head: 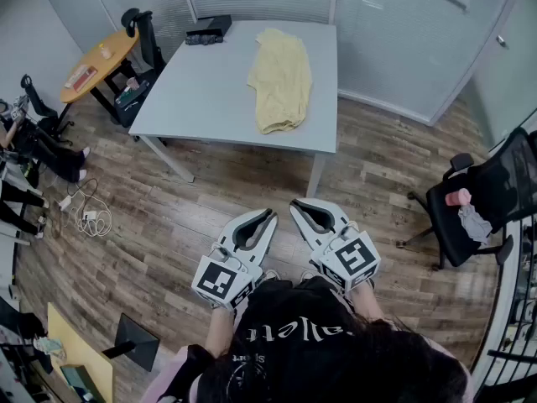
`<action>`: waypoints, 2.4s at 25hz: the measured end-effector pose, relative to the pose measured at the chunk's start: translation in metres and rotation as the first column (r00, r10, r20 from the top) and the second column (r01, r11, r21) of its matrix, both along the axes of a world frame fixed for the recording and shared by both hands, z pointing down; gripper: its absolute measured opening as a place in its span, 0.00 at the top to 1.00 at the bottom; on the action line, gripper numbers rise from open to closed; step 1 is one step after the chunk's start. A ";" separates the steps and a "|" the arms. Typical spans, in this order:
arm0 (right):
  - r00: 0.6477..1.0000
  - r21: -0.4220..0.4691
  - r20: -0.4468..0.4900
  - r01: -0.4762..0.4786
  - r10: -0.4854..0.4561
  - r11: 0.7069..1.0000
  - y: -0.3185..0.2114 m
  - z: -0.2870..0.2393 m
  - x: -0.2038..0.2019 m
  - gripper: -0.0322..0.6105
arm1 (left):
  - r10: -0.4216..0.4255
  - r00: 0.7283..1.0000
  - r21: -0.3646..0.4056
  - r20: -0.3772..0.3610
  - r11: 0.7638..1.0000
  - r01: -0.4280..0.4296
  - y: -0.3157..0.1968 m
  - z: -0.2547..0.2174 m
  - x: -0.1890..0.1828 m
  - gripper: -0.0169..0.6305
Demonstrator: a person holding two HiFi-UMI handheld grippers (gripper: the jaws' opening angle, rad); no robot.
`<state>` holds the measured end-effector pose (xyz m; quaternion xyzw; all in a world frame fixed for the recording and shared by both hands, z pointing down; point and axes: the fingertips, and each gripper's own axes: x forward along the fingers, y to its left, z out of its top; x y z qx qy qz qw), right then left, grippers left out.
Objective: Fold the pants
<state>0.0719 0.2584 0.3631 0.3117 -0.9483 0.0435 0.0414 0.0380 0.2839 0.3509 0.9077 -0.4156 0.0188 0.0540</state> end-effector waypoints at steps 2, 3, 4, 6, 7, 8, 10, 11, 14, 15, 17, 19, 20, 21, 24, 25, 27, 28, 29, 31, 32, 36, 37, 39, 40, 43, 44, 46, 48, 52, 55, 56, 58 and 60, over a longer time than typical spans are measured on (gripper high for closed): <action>1.000 0.001 -0.003 0.002 -0.002 1.000 0.001 0.002 -0.001 0.91 | -0.002 1.000 0.001 0.000 1.000 0.002 0.001 0.002 -0.001 0.89; 1.000 0.001 -0.004 0.002 -0.002 1.000 0.001 0.002 -0.002 0.91 | -0.003 1.000 0.001 -0.001 1.000 0.003 0.001 0.002 -0.002 0.89; 1.000 0.001 -0.005 0.002 -0.002 1.000 0.001 0.003 -0.002 0.91 | -0.003 1.000 0.001 -0.002 1.000 0.003 0.001 0.002 -0.003 0.89; 1.000 -0.001 -0.009 0.000 0.000 1.000 0.000 0.003 -0.004 0.91 | -0.002 1.000 0.003 -0.005 1.000 0.002 0.000 0.002 -0.005 0.89; 1.000 -0.002 -0.011 -0.001 0.001 1.000 0.000 0.003 -0.005 0.91 | -0.002 1.000 0.003 -0.007 1.000 0.002 0.000 0.002 -0.006 0.89; 1.000 -0.002 -0.012 -0.002 0.002 1.000 0.000 0.003 -0.006 0.91 | -0.002 1.000 0.004 -0.009 1.000 0.002 -0.001 0.002 -0.008 0.89; 1.000 -0.001 -0.008 -0.005 0.005 1.000 -0.001 0.002 -0.011 0.91 | -0.003 1.000 0.005 -0.011 1.000 0.003 -0.002 0.001 -0.013 0.89; 1.000 -0.001 -0.003 -0.005 0.005 1.000 -0.002 0.001 -0.014 0.91 | -0.003 1.000 0.006 -0.012 1.000 0.004 -0.002 0.001 -0.016 0.89; 1.000 -0.004 0.008 -0.001 0.001 1.000 -0.004 0.000 -0.023 0.91 | -0.005 1.000 0.009 -0.011 1.000 0.005 -0.002 0.001 -0.025 0.89; 1.000 -0.007 0.009 -0.002 0.002 1.000 -0.005 0.001 -0.026 0.91 | -0.007 1.000 0.009 -0.012 1.000 0.007 -0.002 0.002 -0.028 0.89; 1.000 -0.012 0.009 -0.003 0.004 1.000 -0.006 0.003 -0.034 0.91 | -0.008 1.000 0.010 -0.008 1.000 0.008 -0.001 0.003 -0.036 0.89; 1.000 -0.014 0.011 -0.001 0.001 1.000 -0.006 0.006 -0.044 0.90 | -0.006 1.000 0.010 -0.005 1.000 0.006 -0.001 0.005 -0.046 0.89; 1.000 -0.016 0.012 0.001 0.000 1.000 -0.005 0.007 -0.050 0.90 | -0.007 1.000 0.010 -0.006 1.000 0.007 0.000 0.006 -0.051 0.89; 1.000 -0.018 0.011 0.001 -0.001 1.000 -0.004 0.009 -0.054 0.91 | -0.008 1.000 0.008 -0.008 1.000 0.008 0.001 0.007 -0.056 0.89; 1.000 -0.031 0.007 -0.007 0.007 0.999 -0.002 0.014 -0.065 0.90 | -0.005 1.000 -0.002 -0.012 1.000 0.005 0.002 0.010 -0.069 0.89; 1.000 -0.037 0.004 -0.011 0.012 0.999 -0.001 0.015 -0.067 0.90 | -0.003 1.000 -0.006 -0.012 1.000 0.003 0.003 0.012 -0.072 0.89; 1.000 -0.045 -0.005 -0.019 0.019 0.999 -0.001 0.018 -0.071 0.90 | 0.000 1.000 -0.014 -0.015 1.000 -0.001 0.002 0.014 -0.077 0.89; 1.000 -0.049 -0.010 -0.023 0.023 0.999 -0.001 0.019 -0.071 0.91 | 0.003 1.000 -0.018 -0.017 1.000 -0.003 0.001 0.015 -0.078 0.89; 1.000 -0.051 -0.013 -0.028 0.027 0.998 -0.002 0.019 -0.072 0.90 | 0.006 1.000 -0.021 -0.021 1.000 -0.007 0.001 0.015 -0.079 0.89; 0.999 -0.051 -0.015 -0.032 0.031 0.998 -0.004 0.020 -0.071 0.90 | 0.012 0.999 -0.024 -0.030 1.000 -0.013 -0.002 0.017 -0.079 0.89; 0.999 -0.051 -0.015 -0.034 0.033 0.998 -0.005 0.020 -0.070 0.90 | 0.013 0.999 -0.026 -0.034 1.000 -0.014 -0.004 0.017 -0.080 0.89; 0.999 -0.062 -0.019 -0.049 0.048 0.997 -0.014 0.024 -0.067 0.90 | 0.020 0.999 -0.035 -0.042 0.999 -0.022 -0.011 0.022 -0.078 0.89; 0.998 -0.065 -0.021 -0.052 0.051 0.997 -0.018 0.025 -0.066 0.90 | 0.022 0.999 -0.035 -0.039 0.999 -0.024 -0.014 0.022 -0.078 0.89; 0.999 -0.071 -0.024 -0.050 0.049 0.996 -0.027 0.028 -0.067 0.90 | 0.018 0.999 -0.037 -0.034 0.999 -0.019 -0.020 0.024 -0.079 0.89; 0.999 -0.074 -0.024 -0.047 0.046 0.996 -0.032 0.029 -0.067 0.90 | 0.012 0.999 -0.040 -0.032 0.999 -0.013 -0.024 0.025 -0.080 0.89; 0.999 -0.082 -0.018 -0.030 0.028 0.996 -0.053 0.033 -0.073 0.90 | -0.016 0.999 -0.048 -0.031 0.999 0.014 -0.040 0.028 -0.088 0.89; 1.000 -0.085 -0.015 -0.023 0.022 0.996 -0.060 0.034 -0.075 0.90 | -0.027 0.999 -0.050 -0.031 0.998 0.025 -0.046 0.030 -0.092 0.89; 1.000 -0.086 -0.011 -0.007 0.006 0.996 -0.076 0.037 -0.082 0.90 | -0.049 0.998 -0.056 -0.031 0.997 0.047 -0.061 0.033 -0.100 0.89; 1.000 -0.086 -0.007 0.009 -0.010 0.996 -0.095 0.040 -0.087 0.90 | -0.063 0.998 -0.062 -0.027 0.996 0.061 -0.080 0.036 -0.106 0.89; 1.000 -0.095 -0.022 0.014 -0.016 0.995 -0.142 0.044 -0.088 0.90 | -0.070 0.997 -0.069 -0.012 0.995 0.069 -0.125 0.036 -0.106 0.89; 0.999 -0.090 -0.025 0.019 -0.022 0.996 -0.179 0.043 -0.082 0.90 | -0.072 0.997 -0.064 -0.004 0.995 0.071 -0.162 0.032 -0.101 0.89; 1.000 -0.092 -0.022 0.018 -0.021 0.996 -0.192 0.044 -0.079 0.90 | -0.072 0.997 -0.063 -0.001 0.995 0.072 -0.174 0.031 -0.099 0.89; 1.000 -0.100 -0.017 0.012 -0.014 0.995 -0.215 0.045 -0.072 0.90 | -0.072 0.997 -0.064 0.007 0.995 0.072 -0.197 0.029 -0.094 0.89; 1.000 -0.111 -0.015 0.003 -0.005 0.994 -0.236 0.048 -0.065 0.90 | -0.070 0.997 -0.071 0.018 0.995 0.071 -0.216 0.029 -0.089 0.89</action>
